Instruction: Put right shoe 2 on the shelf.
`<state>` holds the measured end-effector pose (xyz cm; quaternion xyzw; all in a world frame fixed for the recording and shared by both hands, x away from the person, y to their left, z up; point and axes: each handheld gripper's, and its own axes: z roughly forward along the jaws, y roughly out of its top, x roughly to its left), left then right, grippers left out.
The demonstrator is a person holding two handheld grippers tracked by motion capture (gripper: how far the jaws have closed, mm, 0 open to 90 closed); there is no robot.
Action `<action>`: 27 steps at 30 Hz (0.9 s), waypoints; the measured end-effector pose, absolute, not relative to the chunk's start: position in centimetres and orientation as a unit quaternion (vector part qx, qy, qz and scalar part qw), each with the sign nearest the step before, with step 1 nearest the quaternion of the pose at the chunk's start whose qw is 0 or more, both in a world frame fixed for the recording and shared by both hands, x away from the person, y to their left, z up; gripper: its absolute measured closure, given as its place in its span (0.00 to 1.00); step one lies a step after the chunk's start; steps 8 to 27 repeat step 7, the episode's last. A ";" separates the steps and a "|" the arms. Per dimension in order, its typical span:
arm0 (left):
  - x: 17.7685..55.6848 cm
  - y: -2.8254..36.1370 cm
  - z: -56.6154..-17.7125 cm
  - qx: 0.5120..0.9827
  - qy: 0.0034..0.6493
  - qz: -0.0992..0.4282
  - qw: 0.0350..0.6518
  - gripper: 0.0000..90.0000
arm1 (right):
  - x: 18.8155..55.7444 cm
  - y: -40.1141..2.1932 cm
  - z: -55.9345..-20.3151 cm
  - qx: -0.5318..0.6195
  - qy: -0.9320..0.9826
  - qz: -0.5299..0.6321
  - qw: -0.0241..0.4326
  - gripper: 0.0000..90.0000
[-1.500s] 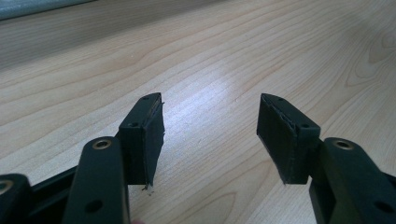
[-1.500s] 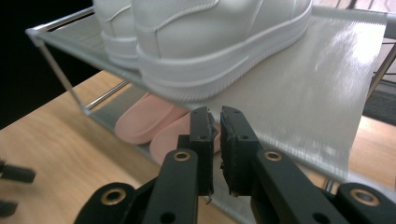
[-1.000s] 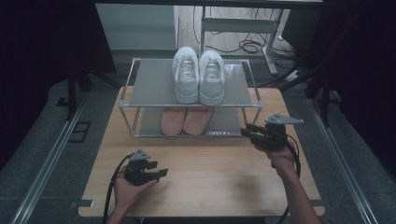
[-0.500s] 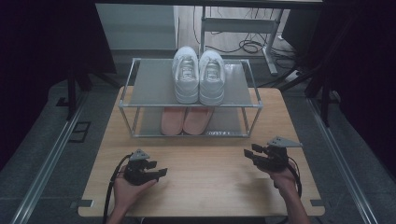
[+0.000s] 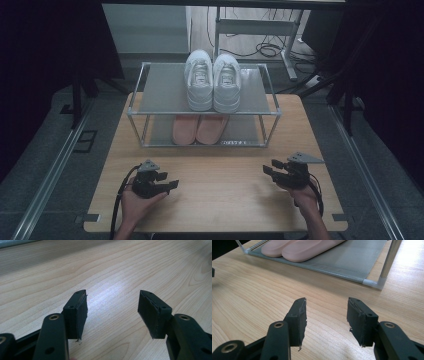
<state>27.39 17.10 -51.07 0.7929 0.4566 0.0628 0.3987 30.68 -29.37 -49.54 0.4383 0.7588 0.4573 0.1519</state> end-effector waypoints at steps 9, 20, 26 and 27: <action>27.4 17.2 -51.0 0.793 0.457 0.065 0.399 0.46 | 30.6 -29.5 -49.6 0.440 0.758 0.456 0.156 0.55; 27.4 17.2 -51.0 0.793 0.457 0.065 0.399 0.46 | 30.6 -29.5 -49.6 0.440 0.758 0.456 0.156 0.55; 27.4 17.2 -51.0 0.793 0.457 0.065 0.399 0.46 | 30.6 -29.5 -49.6 0.440 0.758 0.456 0.156 0.55; 27.4 17.2 -51.0 0.793 0.457 0.065 0.399 0.46 | 30.6 -29.5 -49.6 0.440 0.758 0.456 0.156 0.55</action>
